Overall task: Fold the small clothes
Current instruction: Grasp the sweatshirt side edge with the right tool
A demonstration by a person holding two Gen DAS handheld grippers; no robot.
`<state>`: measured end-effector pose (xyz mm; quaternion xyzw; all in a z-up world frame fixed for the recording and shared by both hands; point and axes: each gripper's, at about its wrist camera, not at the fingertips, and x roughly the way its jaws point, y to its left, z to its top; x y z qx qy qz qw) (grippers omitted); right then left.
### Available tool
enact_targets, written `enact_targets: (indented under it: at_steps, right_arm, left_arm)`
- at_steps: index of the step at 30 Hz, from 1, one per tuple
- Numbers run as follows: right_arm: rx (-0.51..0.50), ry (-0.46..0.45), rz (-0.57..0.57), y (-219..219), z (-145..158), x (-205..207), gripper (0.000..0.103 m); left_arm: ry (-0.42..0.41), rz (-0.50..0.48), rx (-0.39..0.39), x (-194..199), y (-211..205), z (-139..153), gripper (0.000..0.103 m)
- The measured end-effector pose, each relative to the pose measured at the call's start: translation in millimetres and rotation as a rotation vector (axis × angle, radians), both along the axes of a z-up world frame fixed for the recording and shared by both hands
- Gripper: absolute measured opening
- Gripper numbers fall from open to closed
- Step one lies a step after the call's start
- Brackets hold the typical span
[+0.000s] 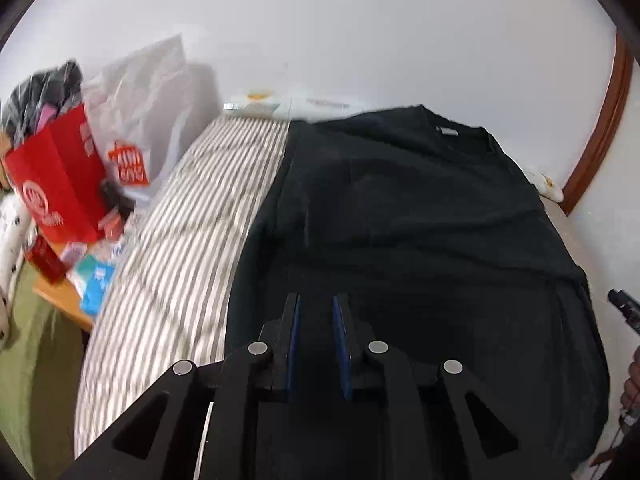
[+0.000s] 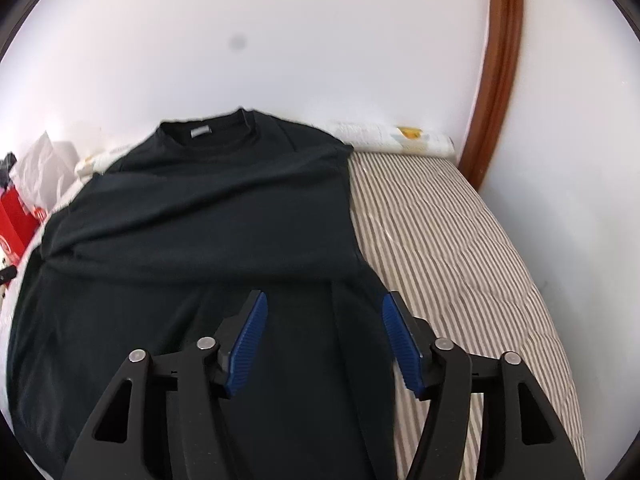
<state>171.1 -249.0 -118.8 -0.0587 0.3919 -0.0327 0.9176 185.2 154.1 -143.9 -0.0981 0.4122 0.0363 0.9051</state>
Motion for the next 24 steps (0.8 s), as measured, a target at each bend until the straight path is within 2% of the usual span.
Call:
enact_targets:
  at_steps: [4, 6, 11, 14, 21, 24]
  right_arm:
    - [0.001, 0.047, -0.010, -12.5, -17.9, -24.9, 0.061]
    - [0.005, 0.060, -0.026, -21.1, -27.5, -37.0, 0.061]
    - [0.096, 0.084, -0.079, -48.0, -48.5, -69.8, 0.062]
    - [0.159, 0.090, -0.062, -56.2, -57.0, -91.1, 0.062]
    - [0.184, 0.097, -0.016, -52.5, -70.7, -125.3, 0.061]
    - [0.148, 0.076, -0.002, -48.0, -74.7, -136.8, 0.060]
  left_arm:
    - [0.027, -0.004, -0.042, -32.0, 7.1, -16.5, 0.041]
    - [0.034, 0.000, -0.045, -48.8, 8.2, -24.1, 0.048]
    - [0.056, 0.008, -0.066, -80.8, 12.2, -38.5, 0.049]
    - [0.064, 0.005, -0.088, -98.5, 12.5, -45.4, 0.049]
    - [0.034, -0.008, -0.042, -129.3, -1.5, -49.8, 0.049]
    - [0.026, -0.017, -0.016, -137.1, -9.7, -50.5, 0.049]
